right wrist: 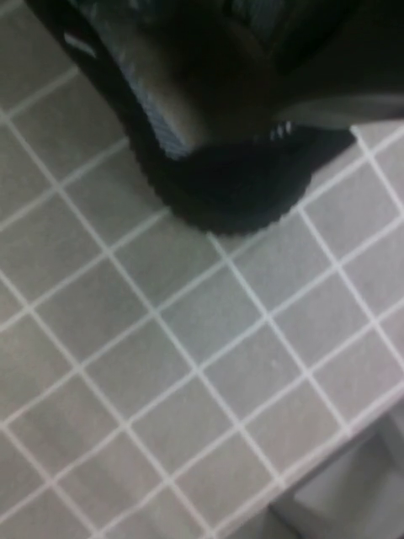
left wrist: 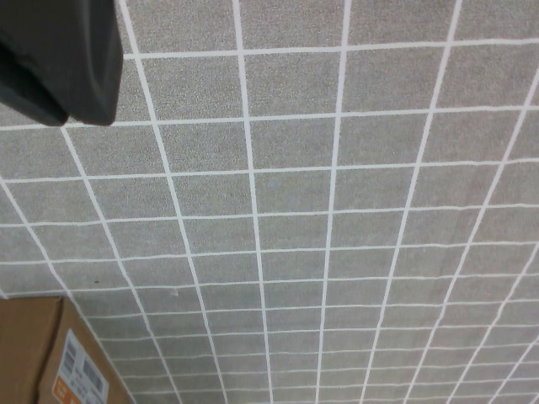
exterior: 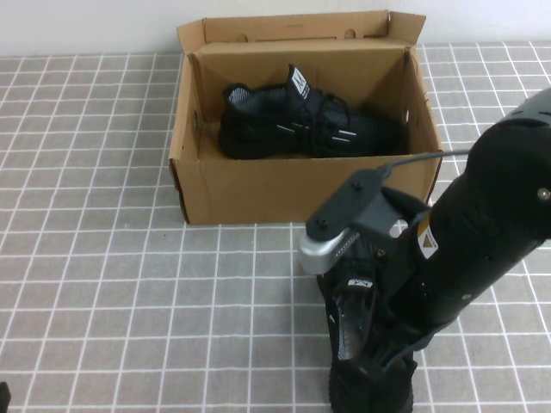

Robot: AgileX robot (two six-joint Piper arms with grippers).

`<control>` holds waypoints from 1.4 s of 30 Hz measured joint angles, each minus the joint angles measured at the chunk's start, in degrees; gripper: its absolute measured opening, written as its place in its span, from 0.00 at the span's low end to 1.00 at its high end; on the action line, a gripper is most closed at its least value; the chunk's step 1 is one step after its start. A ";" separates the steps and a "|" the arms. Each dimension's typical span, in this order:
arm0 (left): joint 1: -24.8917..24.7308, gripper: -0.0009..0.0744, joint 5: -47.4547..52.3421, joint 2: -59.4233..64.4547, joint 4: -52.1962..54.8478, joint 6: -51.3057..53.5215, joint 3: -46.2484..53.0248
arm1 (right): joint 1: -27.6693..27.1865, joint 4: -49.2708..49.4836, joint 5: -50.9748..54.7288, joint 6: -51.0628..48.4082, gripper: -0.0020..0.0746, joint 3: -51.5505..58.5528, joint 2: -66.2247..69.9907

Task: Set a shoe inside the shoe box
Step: Pick up the shoe from the table

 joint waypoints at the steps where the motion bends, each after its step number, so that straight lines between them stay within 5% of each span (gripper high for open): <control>1: 0.00 0.01 0.00 0.00 0.00 0.00 0.00 | 0.00 -0.59 0.00 -0.25 0.09 -0.14 0.00; 8: 0.00 0.01 0.04 0.00 0.00 0.00 0.00 | 0.00 -6.35 -2.85 0.02 0.50 -0.44 0.25; 12: 0.00 0.01 0.04 0.00 0.00 0.00 0.00 | 0.00 -8.57 -6.32 0.02 0.60 -0.47 1.28; 38: 0.00 0.01 0.04 0.00 0.00 0.00 0.00 | 0.00 -22.71 -13.18 -4.77 0.63 -0.47 12.96; 42: 0.00 0.01 0.04 0.00 0.00 0.00 0.00 | 0.00 -24.29 -14.03 -4.50 0.57 -0.47 14.36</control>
